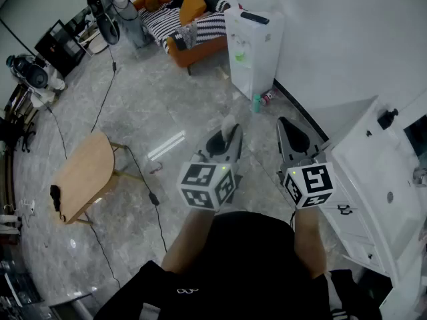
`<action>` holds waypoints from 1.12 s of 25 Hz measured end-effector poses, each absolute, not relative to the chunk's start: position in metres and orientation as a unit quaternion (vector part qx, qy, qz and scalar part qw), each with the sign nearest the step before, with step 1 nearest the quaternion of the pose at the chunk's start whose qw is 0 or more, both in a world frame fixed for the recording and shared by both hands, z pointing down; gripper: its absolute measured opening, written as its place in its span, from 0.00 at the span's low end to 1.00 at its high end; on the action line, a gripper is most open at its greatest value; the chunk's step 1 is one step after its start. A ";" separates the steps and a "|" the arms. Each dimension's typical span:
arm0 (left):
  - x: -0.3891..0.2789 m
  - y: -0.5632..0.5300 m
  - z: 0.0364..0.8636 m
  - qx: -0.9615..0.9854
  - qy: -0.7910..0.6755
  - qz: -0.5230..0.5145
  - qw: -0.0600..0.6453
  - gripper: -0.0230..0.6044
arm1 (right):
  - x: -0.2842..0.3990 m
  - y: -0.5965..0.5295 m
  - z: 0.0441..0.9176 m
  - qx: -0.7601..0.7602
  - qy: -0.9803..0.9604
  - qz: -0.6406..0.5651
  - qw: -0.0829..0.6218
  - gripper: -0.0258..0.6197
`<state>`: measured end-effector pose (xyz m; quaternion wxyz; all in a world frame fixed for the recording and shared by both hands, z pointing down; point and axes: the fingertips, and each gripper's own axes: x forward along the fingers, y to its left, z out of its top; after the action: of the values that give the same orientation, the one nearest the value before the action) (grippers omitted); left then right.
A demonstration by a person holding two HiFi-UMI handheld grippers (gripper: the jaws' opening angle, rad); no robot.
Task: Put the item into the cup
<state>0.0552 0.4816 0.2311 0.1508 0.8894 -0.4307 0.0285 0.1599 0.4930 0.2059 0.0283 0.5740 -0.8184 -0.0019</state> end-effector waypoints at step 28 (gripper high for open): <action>0.030 0.466 0.231 0.879 -0.454 0.031 0.146 0.13 | 0.145 0.476 0.217 0.565 -0.824 0.003 0.031 0.05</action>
<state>0.0304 0.4659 0.2307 0.1460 0.8786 -0.4536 0.0313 0.1452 0.4761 0.2173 0.0314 0.5650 -0.8245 0.0033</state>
